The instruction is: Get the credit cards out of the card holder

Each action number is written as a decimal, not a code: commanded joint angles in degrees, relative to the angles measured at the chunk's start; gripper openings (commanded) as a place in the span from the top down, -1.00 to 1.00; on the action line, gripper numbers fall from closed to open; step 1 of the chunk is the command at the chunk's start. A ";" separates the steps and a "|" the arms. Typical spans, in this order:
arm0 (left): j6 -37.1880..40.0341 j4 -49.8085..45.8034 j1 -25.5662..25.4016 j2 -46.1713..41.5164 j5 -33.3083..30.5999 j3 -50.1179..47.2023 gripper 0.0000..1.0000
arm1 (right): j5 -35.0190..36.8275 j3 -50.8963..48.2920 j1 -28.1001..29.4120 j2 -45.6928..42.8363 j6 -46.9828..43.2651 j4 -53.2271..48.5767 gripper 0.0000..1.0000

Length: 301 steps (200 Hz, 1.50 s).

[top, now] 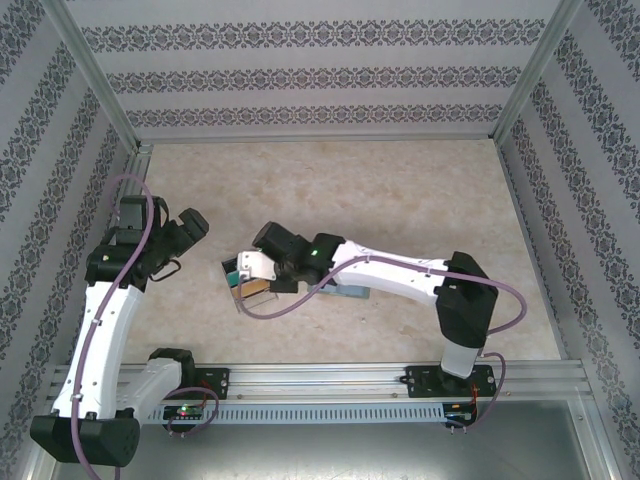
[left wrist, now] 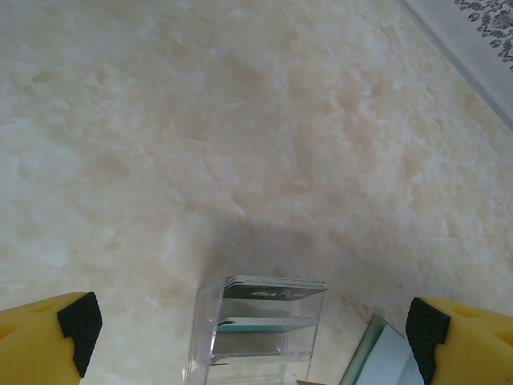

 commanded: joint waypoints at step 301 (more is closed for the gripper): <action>0.87 -1.53 1.99 -1.92 1.44 -2.99 -0.99 | 14.19 8.36 9.11 14.49 -9.89 0.19 1.00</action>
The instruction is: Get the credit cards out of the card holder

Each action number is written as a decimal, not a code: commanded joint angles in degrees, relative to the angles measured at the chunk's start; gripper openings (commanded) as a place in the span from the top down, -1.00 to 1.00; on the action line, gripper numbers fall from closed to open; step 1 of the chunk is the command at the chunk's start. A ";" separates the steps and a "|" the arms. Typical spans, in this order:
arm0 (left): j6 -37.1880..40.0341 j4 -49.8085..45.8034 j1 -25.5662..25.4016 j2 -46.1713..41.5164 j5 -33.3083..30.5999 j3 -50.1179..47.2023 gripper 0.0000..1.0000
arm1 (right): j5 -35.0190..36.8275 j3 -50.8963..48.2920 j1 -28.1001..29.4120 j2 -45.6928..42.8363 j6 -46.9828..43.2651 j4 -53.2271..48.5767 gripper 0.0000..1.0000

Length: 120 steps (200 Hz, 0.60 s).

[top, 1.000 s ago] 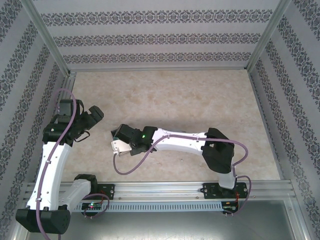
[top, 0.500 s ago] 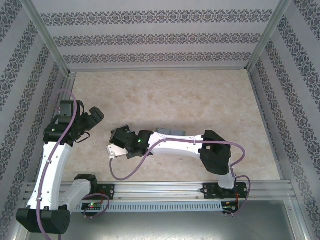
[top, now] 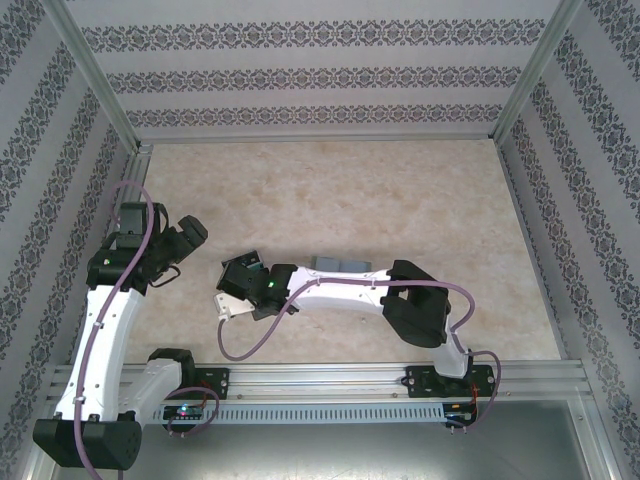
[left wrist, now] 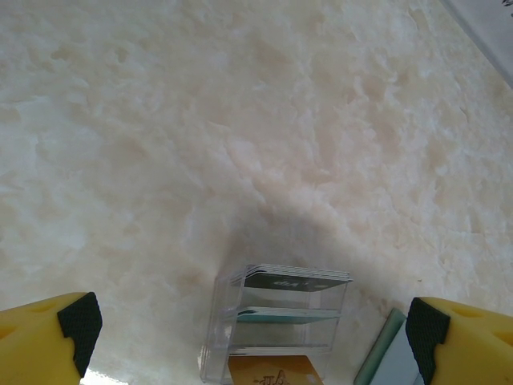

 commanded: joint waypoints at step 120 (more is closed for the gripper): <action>0.61 -0.35 0.81 -0.88 1.82 -1.10 -0.99 | 7.86 3.46 -0.40 4.34 4.24 5.69 0.55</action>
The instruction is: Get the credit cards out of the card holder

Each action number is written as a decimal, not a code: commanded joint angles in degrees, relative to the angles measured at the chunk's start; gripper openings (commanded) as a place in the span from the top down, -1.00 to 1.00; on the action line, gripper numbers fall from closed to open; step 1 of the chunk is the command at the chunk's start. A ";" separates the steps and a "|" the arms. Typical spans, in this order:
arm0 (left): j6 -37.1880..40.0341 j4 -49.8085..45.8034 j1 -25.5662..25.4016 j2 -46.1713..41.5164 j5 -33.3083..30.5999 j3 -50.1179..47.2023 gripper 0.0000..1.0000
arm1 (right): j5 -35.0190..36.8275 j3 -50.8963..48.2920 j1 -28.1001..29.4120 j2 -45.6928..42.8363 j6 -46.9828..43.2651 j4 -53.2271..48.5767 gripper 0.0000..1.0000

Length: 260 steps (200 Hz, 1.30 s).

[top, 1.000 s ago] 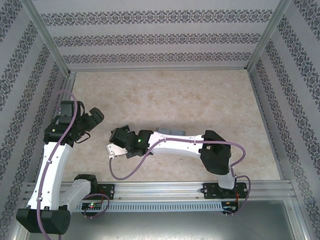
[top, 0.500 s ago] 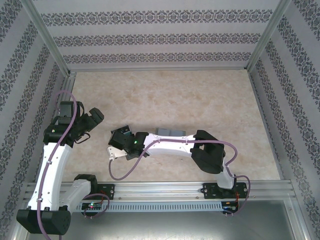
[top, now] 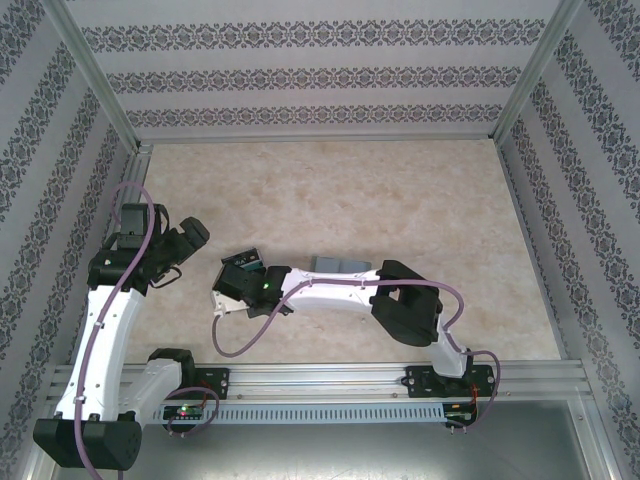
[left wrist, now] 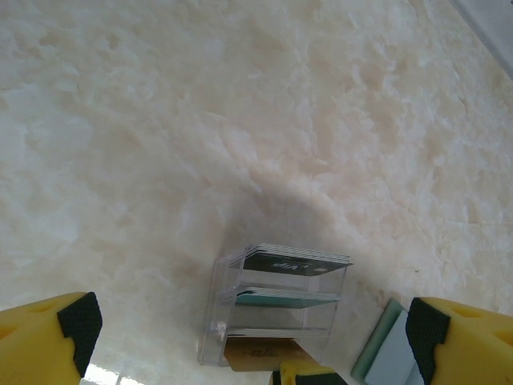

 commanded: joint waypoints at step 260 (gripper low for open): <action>-2.06 20.82 -15.94 17.14 18.37 -3.34 -0.41 | -9.40 -40.77 -24.09 -39.47 67.84 5.89 1.00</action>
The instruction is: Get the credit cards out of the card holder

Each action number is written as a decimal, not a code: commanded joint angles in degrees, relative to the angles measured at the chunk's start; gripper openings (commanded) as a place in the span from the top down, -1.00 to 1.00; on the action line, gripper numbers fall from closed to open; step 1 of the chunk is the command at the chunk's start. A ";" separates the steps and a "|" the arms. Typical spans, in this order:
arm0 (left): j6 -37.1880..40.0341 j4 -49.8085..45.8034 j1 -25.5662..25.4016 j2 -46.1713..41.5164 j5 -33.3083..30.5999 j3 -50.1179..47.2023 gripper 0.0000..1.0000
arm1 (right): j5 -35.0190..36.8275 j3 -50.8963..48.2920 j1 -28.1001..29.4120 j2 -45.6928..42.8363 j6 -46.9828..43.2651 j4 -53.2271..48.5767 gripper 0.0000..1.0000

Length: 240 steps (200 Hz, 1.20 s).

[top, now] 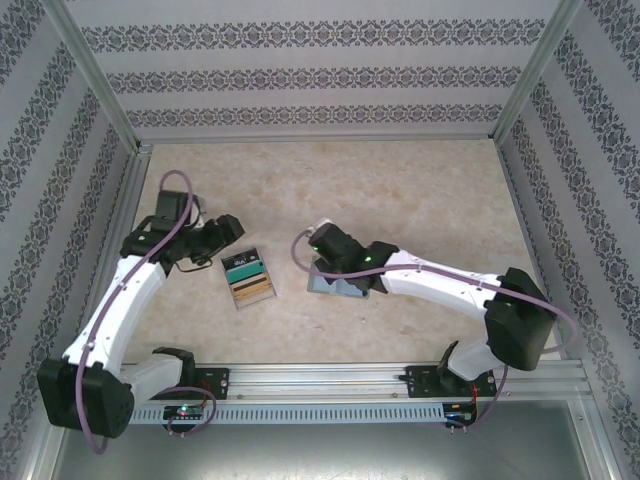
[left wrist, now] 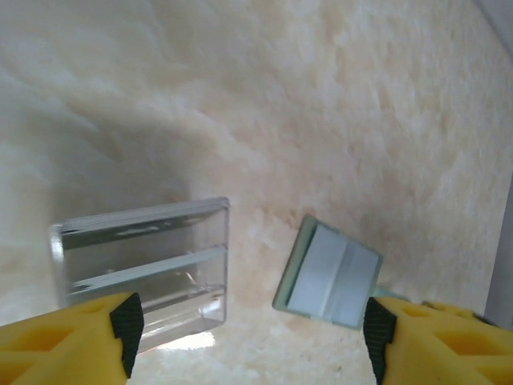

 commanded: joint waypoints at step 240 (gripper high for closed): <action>-3.66 26.96 -30.78 41.75 10.12 9.24 0.10 | -22.52 -16.43 -18.22 7.58 22.73 9.66 1.00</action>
